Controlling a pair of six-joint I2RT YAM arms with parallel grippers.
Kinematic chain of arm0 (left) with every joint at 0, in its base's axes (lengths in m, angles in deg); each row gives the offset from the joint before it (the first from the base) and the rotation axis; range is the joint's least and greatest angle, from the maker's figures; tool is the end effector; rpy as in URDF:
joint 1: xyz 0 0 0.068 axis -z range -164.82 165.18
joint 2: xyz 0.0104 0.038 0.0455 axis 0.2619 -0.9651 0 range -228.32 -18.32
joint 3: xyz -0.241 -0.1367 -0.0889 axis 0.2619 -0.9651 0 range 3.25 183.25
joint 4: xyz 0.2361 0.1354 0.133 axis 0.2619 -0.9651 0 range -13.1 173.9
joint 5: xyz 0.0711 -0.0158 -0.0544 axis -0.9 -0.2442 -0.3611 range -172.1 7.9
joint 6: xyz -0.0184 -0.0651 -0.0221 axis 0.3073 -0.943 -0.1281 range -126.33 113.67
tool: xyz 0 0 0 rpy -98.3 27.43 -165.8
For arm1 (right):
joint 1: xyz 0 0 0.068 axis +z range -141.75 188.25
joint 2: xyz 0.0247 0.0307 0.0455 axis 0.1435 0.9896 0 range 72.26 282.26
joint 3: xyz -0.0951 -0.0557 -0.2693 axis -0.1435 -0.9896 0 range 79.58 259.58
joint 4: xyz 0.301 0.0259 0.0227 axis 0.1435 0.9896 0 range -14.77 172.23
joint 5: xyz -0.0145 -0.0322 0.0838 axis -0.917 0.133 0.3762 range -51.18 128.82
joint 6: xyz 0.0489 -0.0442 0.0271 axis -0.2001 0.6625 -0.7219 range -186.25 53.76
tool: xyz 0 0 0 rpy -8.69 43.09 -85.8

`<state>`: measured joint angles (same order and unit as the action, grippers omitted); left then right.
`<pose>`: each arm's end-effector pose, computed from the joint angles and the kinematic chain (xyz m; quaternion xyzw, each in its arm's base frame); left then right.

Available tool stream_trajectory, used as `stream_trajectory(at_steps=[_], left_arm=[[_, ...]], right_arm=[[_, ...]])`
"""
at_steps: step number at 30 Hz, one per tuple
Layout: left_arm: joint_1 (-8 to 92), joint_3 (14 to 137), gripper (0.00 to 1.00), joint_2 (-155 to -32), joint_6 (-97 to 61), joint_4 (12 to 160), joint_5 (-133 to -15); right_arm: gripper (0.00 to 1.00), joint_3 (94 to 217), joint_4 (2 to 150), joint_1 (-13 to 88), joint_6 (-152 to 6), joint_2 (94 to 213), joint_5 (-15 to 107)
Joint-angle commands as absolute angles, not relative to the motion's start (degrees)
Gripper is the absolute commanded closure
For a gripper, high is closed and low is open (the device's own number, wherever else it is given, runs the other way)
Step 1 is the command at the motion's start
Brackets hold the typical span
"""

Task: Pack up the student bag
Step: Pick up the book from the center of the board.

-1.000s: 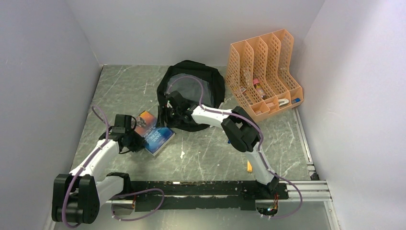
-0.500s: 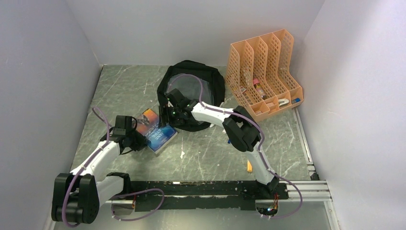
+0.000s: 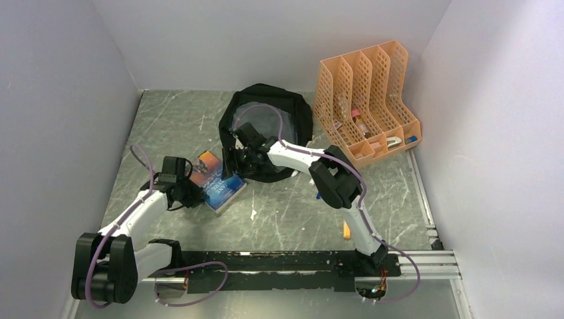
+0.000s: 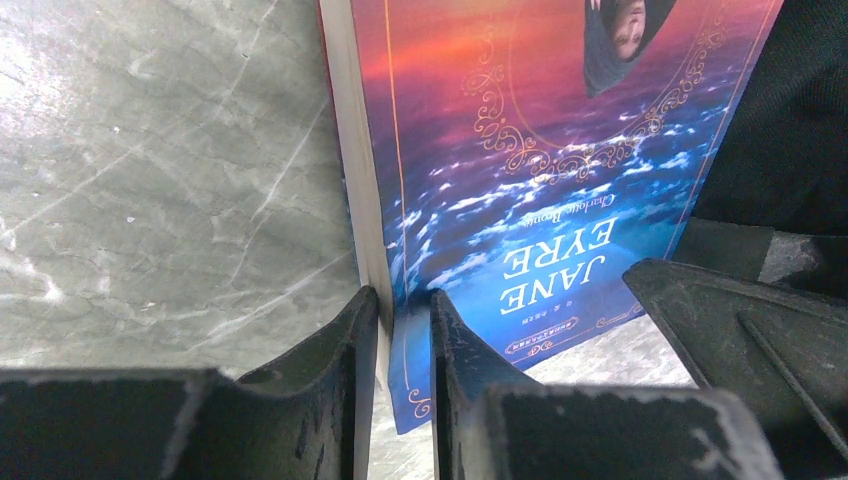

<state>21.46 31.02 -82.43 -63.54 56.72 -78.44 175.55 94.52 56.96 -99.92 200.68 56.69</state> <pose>0.2221 -0.0281 0.1264 -0.4117 0.8815 -0.1469 0.1782 0.3507 0.4267 0.1288 -0.1725 0.9187 0.3236 0.1469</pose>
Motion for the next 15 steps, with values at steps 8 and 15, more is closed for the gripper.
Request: stream_trajectory(at_steps=[8,15], left_arm=[[22.8,26.8,0.95,-86.4,-61.3,49.6,-85.9],[24.1,26.8,0.95,-87.6,-61.7,50.8,-84.9]], right_arm=[[0.27,172.1,88.2,56.1,-102.5,207.2,73.9],[0.31,167.1,65.7,56.0,-115.7,203.8,86.8]])
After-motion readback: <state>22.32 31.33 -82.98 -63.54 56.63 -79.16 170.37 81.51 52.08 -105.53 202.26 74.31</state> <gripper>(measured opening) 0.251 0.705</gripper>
